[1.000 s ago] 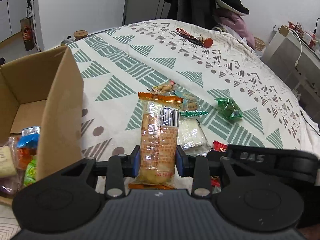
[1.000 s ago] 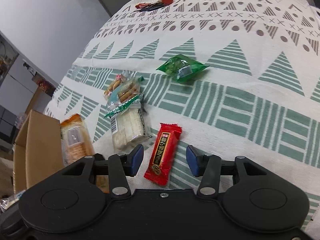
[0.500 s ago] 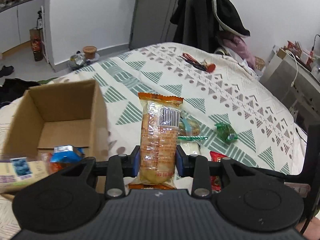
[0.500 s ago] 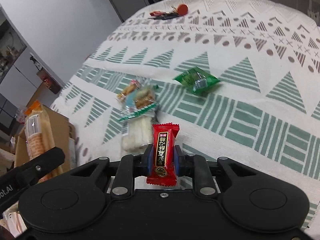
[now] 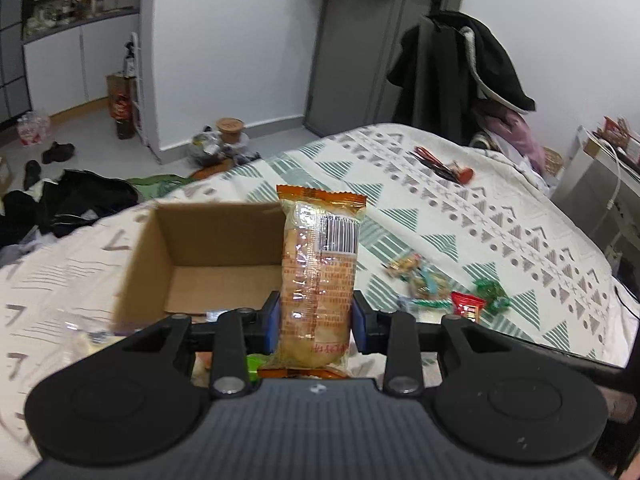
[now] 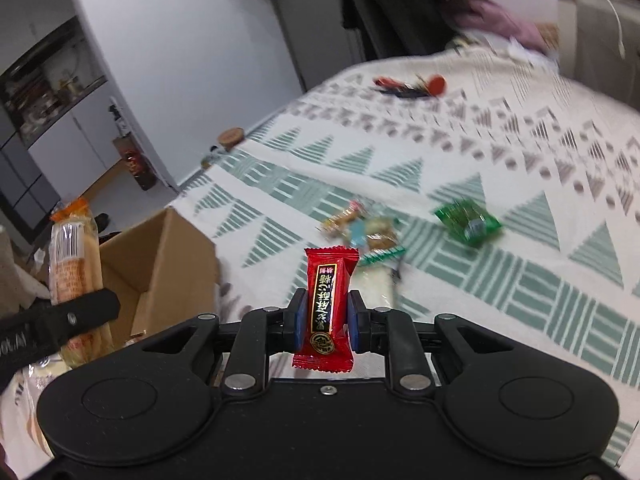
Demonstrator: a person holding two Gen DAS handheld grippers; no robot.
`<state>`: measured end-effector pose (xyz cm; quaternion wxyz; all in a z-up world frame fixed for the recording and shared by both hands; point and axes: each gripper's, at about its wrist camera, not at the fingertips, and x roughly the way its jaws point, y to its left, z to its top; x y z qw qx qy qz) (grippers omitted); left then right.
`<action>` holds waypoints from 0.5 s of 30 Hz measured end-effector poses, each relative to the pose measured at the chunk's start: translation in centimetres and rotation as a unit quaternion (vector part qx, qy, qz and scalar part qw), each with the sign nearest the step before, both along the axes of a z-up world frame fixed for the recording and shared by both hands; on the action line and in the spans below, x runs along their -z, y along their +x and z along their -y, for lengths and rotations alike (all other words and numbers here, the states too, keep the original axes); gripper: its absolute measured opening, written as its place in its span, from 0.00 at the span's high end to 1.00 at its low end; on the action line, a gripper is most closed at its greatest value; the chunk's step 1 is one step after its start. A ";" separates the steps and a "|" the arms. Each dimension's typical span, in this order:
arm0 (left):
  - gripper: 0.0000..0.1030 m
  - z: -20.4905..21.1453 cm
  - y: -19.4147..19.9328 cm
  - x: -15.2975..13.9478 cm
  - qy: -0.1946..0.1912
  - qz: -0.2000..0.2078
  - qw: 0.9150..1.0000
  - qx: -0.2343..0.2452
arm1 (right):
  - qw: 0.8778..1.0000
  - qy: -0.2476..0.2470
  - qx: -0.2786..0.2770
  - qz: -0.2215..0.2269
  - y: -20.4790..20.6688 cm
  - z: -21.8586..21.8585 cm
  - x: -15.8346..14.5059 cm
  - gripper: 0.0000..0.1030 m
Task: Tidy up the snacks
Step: 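Carry the pastry and red candy into the cardboard box and open both tools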
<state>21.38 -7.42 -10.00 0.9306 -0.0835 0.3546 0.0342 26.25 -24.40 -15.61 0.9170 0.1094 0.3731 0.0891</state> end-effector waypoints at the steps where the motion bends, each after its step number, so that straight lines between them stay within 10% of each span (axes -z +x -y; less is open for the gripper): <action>1: 0.67 -0.3 -0.2 -0.3 0.002 0.002 1.000 -0.005 | 1.000 0.001 -0.005 0.004 -0.2 -0.3 -0.2 0.80; 15: 0.67 -5.4 -2.3 -3.9 0.031 0.011 0.998 -0.058 | 0.996 0.036 -0.064 0.052 -1.7 -4.3 -2.7 0.80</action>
